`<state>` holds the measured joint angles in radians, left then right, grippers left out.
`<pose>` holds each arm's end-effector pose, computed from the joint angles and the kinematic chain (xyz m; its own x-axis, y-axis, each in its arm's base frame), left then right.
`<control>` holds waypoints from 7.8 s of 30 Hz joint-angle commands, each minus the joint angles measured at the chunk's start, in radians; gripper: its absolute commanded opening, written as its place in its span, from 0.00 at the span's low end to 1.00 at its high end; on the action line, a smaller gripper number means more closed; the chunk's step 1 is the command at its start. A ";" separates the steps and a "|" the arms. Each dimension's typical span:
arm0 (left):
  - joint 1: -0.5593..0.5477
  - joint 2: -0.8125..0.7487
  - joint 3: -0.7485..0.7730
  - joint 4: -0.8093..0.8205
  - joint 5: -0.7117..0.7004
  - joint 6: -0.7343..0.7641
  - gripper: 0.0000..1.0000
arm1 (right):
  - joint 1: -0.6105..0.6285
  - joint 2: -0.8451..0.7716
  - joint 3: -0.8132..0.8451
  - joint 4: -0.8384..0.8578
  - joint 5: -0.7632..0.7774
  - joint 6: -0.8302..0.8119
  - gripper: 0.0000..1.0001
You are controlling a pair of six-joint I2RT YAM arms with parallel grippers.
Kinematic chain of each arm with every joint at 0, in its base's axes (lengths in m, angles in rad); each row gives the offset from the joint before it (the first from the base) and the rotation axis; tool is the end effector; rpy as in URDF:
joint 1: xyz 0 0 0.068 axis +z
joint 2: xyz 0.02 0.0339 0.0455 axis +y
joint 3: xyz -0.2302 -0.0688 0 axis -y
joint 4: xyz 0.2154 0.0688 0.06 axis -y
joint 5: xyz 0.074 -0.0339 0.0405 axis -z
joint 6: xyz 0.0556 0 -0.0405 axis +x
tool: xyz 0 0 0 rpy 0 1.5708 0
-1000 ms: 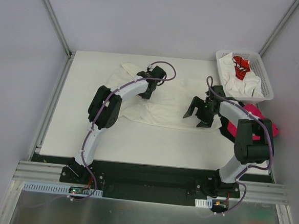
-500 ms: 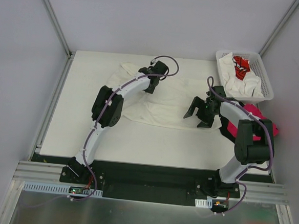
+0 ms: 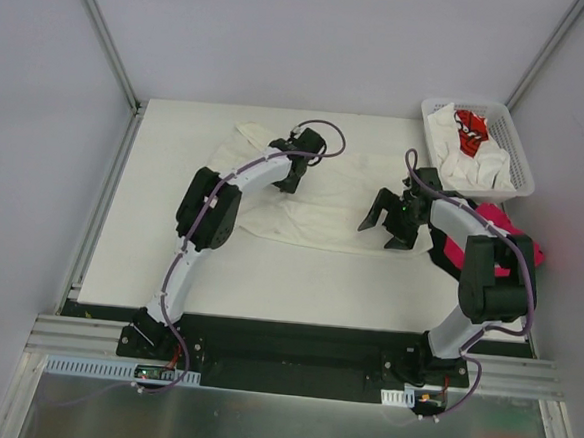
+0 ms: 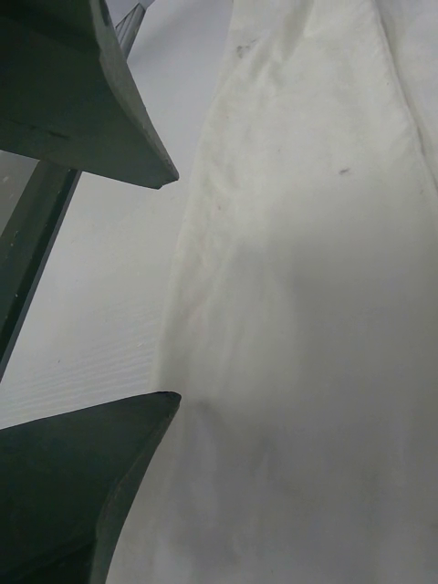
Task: Fold and stack the t-shirts
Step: Fold the other side of the tshirt into a rectangle
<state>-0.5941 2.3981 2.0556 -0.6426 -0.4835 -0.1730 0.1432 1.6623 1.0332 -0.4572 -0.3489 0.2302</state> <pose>0.4127 -0.2476 0.1508 -0.7289 0.3084 -0.6112 0.1596 0.9447 0.2865 0.3034 0.0630 0.1528 -0.9193 0.0841 -0.3844 -0.0842 0.9123 0.4008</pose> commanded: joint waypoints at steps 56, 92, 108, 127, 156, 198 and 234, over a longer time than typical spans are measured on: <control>0.332 -0.893 -1.074 0.029 0.108 -0.970 0.37 | -0.036 -0.101 -0.081 0.068 -0.102 0.001 0.97; 0.395 -0.775 -1.083 0.052 0.049 -0.770 0.35 | -0.073 -0.119 -0.082 0.061 -0.107 -0.002 0.97; 0.395 -0.703 -1.052 0.100 0.065 -0.741 0.14 | -0.137 -0.193 -0.024 0.005 -0.119 -0.011 0.97; 0.418 -0.764 -1.000 0.038 0.031 -0.685 0.08 | -0.076 -0.073 -0.076 0.081 -0.136 0.018 0.96; 0.517 -0.859 -0.989 -0.022 0.017 -0.689 0.10 | -0.039 -0.079 -0.111 0.132 -0.090 0.046 0.97; 0.517 -1.179 -1.112 -0.086 0.049 -0.698 0.37 | -0.120 -0.296 -0.223 0.232 -0.021 0.138 1.00; 0.220 -0.235 -0.109 -0.267 0.580 0.135 0.37 | -0.063 -0.180 -0.173 0.356 -0.099 0.175 0.99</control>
<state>-0.3744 2.1860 1.9408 -0.8383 0.1207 -0.1196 0.0830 1.5158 0.8471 -0.1230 -0.4274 0.4076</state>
